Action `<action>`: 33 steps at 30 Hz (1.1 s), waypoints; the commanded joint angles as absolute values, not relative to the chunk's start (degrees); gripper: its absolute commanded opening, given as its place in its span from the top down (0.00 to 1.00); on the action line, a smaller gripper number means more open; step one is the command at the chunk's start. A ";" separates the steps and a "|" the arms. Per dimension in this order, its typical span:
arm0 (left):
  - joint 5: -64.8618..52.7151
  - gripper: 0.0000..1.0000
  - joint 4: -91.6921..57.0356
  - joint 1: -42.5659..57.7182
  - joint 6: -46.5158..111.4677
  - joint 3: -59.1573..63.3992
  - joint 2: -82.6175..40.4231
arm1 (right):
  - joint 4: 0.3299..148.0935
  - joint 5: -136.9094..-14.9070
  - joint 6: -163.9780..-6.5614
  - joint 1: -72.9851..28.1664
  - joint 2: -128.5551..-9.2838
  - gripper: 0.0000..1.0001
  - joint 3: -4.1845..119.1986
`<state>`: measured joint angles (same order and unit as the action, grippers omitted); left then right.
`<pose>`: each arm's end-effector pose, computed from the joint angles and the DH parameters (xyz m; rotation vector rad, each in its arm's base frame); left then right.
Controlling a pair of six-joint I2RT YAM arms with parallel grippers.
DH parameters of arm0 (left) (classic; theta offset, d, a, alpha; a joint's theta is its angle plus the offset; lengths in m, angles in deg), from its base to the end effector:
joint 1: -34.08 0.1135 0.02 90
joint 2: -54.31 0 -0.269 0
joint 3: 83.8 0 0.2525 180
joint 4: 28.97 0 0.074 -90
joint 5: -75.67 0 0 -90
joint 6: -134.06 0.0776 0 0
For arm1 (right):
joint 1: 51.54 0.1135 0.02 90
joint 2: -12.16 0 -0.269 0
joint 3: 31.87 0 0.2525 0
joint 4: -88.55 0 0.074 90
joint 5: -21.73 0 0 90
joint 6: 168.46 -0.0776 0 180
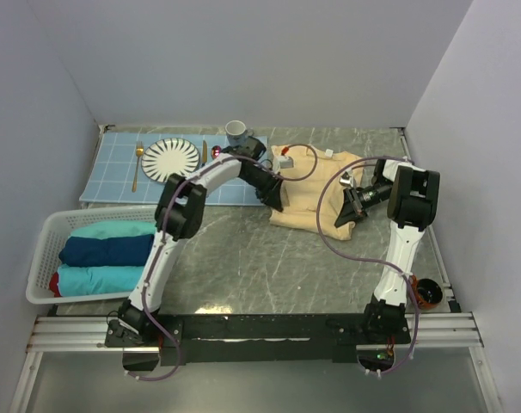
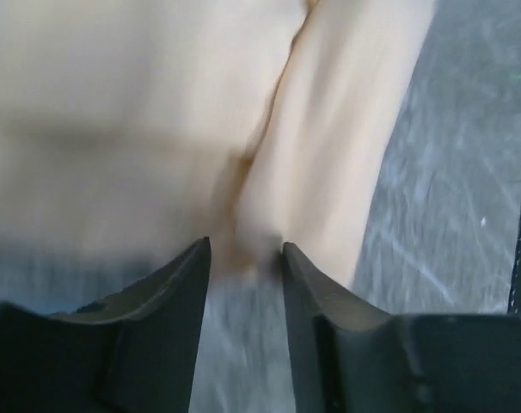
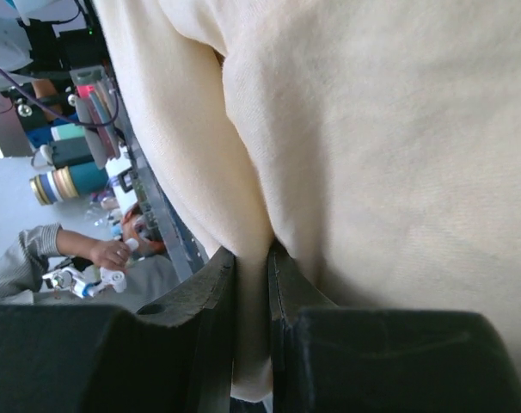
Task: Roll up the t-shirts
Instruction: Roll the T-shirt to the center of the board.
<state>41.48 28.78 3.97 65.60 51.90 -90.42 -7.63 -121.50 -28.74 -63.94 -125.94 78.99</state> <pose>0.4309 -0.3241 0.1211 1.3321 2.1289 -1.3568 0.3829 -0.0205 0.0770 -0.4769 2.6762 1.5702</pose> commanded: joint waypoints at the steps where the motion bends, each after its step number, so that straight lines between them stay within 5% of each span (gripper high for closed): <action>1: 24.54 0.41 7.38 6.48 64.44 34.94 -66.58 | -5.97 -106.50 -28.18 -65.34 -126.88 0.94 76.71; 4: 15.13 0.17 -2.72 2.10 72.15 18.14 -54.35 | -5.44 -106.85 -28.36 -65.42 -126.62 0.94 76.44; 7: 11.08 0.18 -5.99 -3.79 77.44 8.55 -49.59 | -5.61 -107.29 -28.53 -65.42 -126.79 0.94 76.71; 11: -3.23 0.18 -34.37 -14.16 86.14 -12.94 -44.14 | -5.61 -107.29 -28.36 -65.34 -126.88 0.94 76.62; 18: -15.99 0.15 -66.68 -21.38 95.10 -21.80 -54.31 | -6.67 -107.47 -27.48 -65.34 -127.58 0.94 77.32; 29: -15.31 0.21 -64.29 -22.17 101.00 -18.19 -63.38 | -7.28 -107.73 -26.95 -65.25 -128.20 0.94 77.94; 33: -13.02 0.40 -56.90 -22.17 103.46 -15.74 -64.78 | -7.28 -107.73 -26.95 -65.25 -128.11 0.94 77.94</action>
